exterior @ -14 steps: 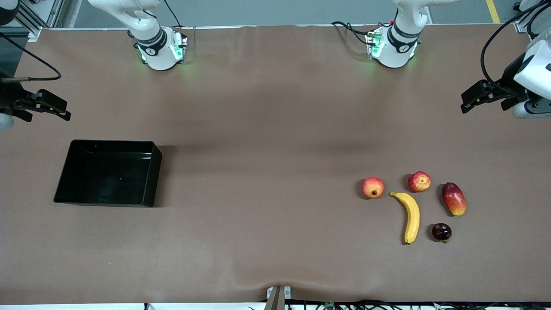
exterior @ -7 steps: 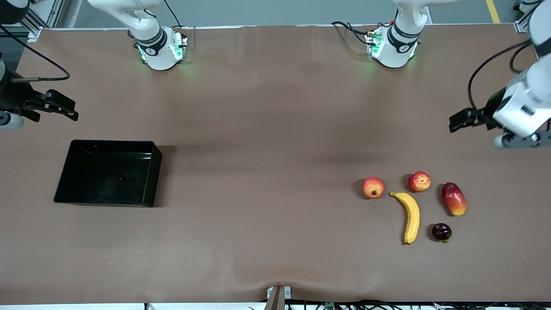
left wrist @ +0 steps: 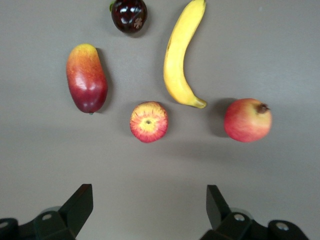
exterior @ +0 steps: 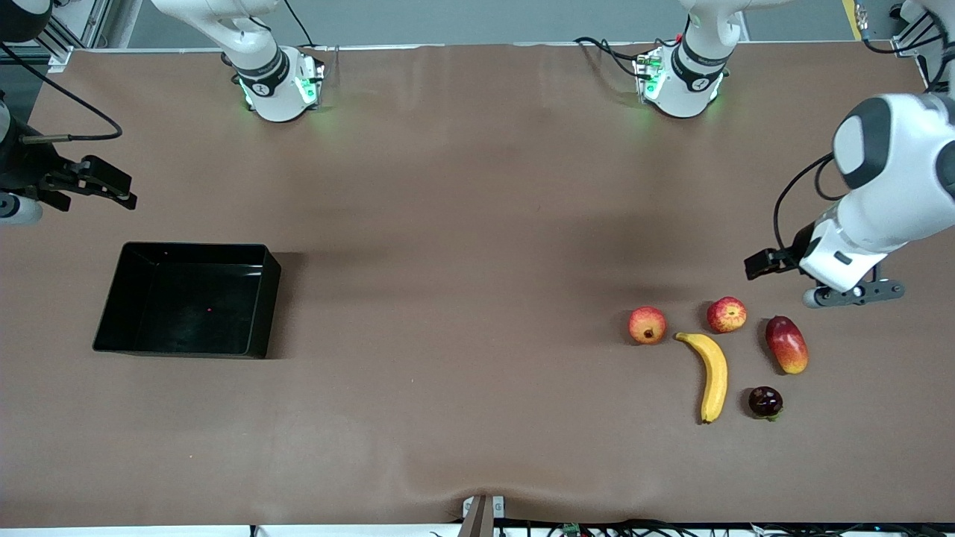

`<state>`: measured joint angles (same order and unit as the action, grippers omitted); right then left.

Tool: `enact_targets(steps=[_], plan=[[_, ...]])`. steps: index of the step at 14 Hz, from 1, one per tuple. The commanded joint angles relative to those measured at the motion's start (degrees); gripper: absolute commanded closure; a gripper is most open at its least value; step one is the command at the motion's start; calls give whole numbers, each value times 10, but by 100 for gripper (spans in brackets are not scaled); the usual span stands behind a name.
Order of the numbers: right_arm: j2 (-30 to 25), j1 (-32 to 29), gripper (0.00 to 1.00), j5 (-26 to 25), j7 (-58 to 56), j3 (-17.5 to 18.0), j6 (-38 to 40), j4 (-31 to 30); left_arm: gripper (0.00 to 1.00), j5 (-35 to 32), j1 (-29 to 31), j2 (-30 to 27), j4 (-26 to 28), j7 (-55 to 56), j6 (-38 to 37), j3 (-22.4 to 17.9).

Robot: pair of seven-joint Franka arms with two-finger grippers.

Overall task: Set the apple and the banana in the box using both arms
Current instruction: 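Lower the left gripper over the apple while the right gripper reaches the box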

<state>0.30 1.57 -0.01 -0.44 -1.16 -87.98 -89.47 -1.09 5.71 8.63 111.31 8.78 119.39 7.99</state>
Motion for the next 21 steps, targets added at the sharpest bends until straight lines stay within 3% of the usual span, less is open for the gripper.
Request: enact_targets(steps=[1, 4, 11, 14, 18, 19, 20, 21], plan=[[-4, 1, 0, -7, 11, 1, 1, -2, 0, 1, 0, 17, 57, -4, 99, 0], [-4, 2, 0, -7, 11, 1, 1, -2, 0, -15, 7, 67, 73, -14, 181, 0], [1, -2, 0, -7, 11, 1, -2, -19, 0, -37, 15, 150, 63, -15, 258, 1], [-1, -5, 0, -7, 11, -1, -43, -82, 0, -46, 17, 172, 59, -15, 276, 0], [1, -46, 0, -9, -10, -2, -158, -186, 0, -52, 25, 183, 55, -15, 278, 0], [1, -65, 0, -9, -29, -2, -192, -210, 13, -52, 25, 187, 55, -15, 278, 0], [2, -81, 0, -9, -59, -2, -233, -236, 46, -52, 24, 189, 54, -15, 278, 0], [7, -98, 0, -9, -89, -2, -275, -258, 63, -52, 20, 189, 53, -15, 278, 0]])
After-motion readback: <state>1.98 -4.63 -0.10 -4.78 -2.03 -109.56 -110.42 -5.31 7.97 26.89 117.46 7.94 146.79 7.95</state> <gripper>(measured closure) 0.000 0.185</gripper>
